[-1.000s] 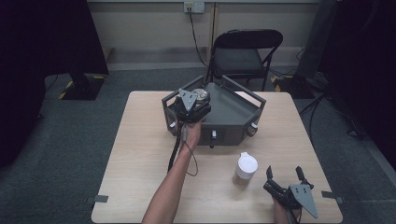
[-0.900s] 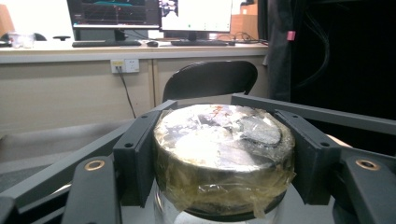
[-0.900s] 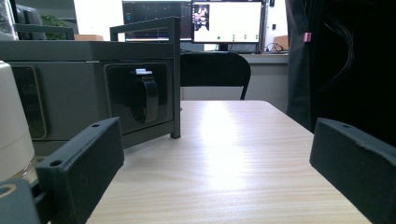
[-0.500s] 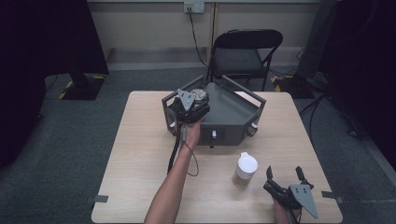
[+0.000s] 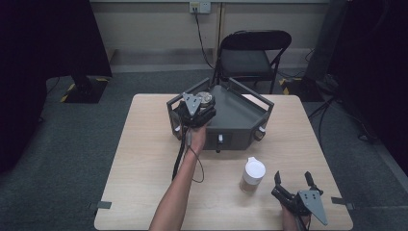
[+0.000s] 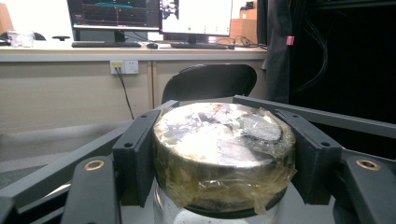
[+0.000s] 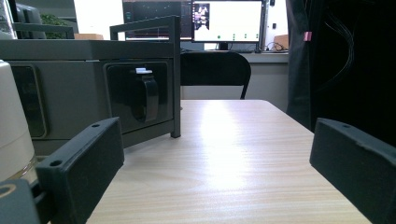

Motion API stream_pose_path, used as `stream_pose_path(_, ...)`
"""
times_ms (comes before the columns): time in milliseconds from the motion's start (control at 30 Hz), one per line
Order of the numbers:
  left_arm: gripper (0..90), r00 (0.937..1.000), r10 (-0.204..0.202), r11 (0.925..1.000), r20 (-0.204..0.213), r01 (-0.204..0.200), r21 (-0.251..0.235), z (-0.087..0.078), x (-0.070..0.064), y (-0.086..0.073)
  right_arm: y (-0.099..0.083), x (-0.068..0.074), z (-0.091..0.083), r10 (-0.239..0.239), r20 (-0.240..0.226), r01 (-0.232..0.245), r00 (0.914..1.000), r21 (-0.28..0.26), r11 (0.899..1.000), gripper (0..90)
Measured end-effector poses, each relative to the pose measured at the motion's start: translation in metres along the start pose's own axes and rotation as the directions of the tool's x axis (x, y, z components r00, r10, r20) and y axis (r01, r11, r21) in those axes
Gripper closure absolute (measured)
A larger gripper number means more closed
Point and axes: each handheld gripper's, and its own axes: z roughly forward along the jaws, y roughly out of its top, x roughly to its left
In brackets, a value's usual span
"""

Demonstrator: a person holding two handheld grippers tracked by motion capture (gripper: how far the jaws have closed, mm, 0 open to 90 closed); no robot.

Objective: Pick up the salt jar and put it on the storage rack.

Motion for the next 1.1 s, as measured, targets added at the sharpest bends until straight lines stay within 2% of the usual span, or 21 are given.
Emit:
stream_pose_path(33, 32.5, 0.9999, -0.011, 0.9999, -0.008, 0.011, 0.007, 0.000, -0.001, 0.000, 0.000, 0.000, 0.000, 0.001, 0.000, -0.001, 1.0000, 0.000, 1.000, 1.3)
stream_pose_path(100, 18.1, 0.9994, -0.035, 0.9994, 0.000, 0.035, 0.007, 0.001, 0.003, -0.004, 0.000, 0.000, 0.000, 0.000, -0.001, 0.000, 1.0000, 0.000, 1.000, 1.4)
stream_pose_path(233, 5.5, 0.9989, -0.046, 0.9984, 0.011, 0.046, 0.034, 0.003, 0.007, -0.007, 0.000, 0.000, 0.000, 0.001, -0.001, -0.001, 1.0000, 0.000, 1.000, 1.3)
stream_pose_path(300, 2.4, 0.9988, -0.043, 0.9988, 0.026, 0.042, 0.026, 0.002, 0.008, -0.007, 0.000, 0.000, 0.000, 0.000, 0.000, 0.000, 1.0000, 0.000, 1.000, 1.3)
stream_pose_path(433, 0.2, 0.9988, -0.018, 0.9998, 0.046, 0.018, 0.005, -0.001, 0.010, -0.006, 0.000, 0.000, 0.000, 0.000, 0.000, 0.000, 1.0000, 0.000, 1.000, 1.3)
stream_pose_path(533, 0.0, 0.9986, -0.021, 0.9998, 0.049, 0.020, 0.006, -0.004, 0.012, -0.003, 0.000, 0.000, 0.000, 0.000, 0.000, 0.000, 1.0000, 0.000, 1.000, 1.3)
stream_pose_path(633, 0.0, 0.9975, 0.002, 0.9999, 0.071, -0.003, 0.010, -0.008, 0.016, -0.002, 0.000, 0.000, 0.000, 0.000, 0.000, 0.000, 1.0000, 0.000, 1.000, 1.3)
stream_pose_path(767, 0.0, 0.9969, 0.003, 1.0000, 0.078, -0.003, -0.005, -0.014, 0.019, -0.004, 0.000, 0.001, 0.000, 0.000, 0.005, 0.000, 1.0000, 0.000, 1.000, 1.4)
stream_pose_path(867, 0.0, 0.9956, -0.018, 0.9998, 0.092, 0.018, -0.006, -0.019, 0.022, -0.005, 0.000, 0.001, 0.000, 0.000, 0.007, 0.000, 1.0000, 0.000, 1.000, 1.3)
stream_pose_path(1000, 0.0, 0.9952, 0.012, 0.9996, 0.097, -0.009, -0.028, -0.029, 0.019, -0.007, 0.000, 0.002, 0.000, 0.000, 0.009, 0.000, 1.0000, 0.000, 1.000, 1.4)
stream_pose_path(1100, 0.0, 0.9944, -0.001, 0.9989, 0.106, 0.006, -0.047, -0.036, 0.021, -0.007, 0.000, 0.002, 0.000, -0.001, 0.009, 0.001, 1.0000, 0.000, 1.000, 1.4)
